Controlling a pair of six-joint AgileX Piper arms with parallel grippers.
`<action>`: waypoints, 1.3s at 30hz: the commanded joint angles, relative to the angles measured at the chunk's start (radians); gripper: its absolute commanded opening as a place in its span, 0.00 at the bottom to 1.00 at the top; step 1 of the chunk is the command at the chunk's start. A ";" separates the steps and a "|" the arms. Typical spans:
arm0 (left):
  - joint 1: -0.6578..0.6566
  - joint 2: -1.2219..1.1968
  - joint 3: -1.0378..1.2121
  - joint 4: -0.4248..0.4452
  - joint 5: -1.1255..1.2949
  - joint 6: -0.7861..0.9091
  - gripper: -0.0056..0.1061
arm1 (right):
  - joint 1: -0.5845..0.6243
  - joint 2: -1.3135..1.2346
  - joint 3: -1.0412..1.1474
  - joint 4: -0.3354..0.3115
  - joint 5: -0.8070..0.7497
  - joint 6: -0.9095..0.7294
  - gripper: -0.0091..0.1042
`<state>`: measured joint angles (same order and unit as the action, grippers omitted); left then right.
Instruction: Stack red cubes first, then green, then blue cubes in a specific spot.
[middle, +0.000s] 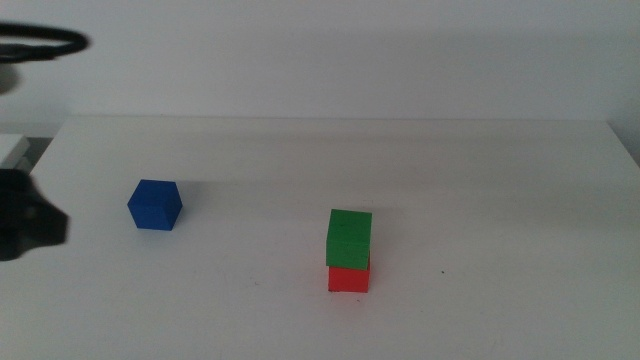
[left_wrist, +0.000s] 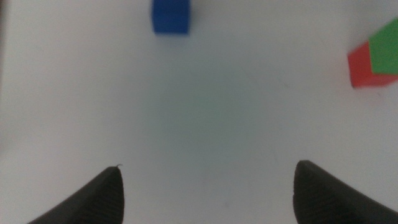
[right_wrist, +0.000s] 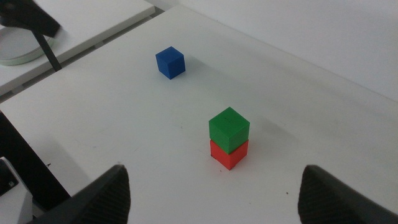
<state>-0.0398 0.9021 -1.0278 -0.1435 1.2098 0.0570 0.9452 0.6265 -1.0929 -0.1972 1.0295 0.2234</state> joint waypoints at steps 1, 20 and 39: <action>-0.002 0.065 -0.009 -0.039 0.011 -0.001 0.86 | 0.002 -0.003 0.006 -0.003 -0.009 -0.005 0.77; 0.000 0.454 -0.168 0.039 -0.055 0.075 0.86 | 0.002 -0.003 0.006 -0.003 -0.011 -0.005 0.77; 0.000 1.049 -0.591 0.038 -0.105 0.100 0.86 | 0.002 -0.003 0.006 -0.003 -0.009 -0.003 0.77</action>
<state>-0.0398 1.9310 -1.5928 -0.1105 1.1165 0.1584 0.9452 0.6265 -1.0929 -0.1972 1.0291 0.2234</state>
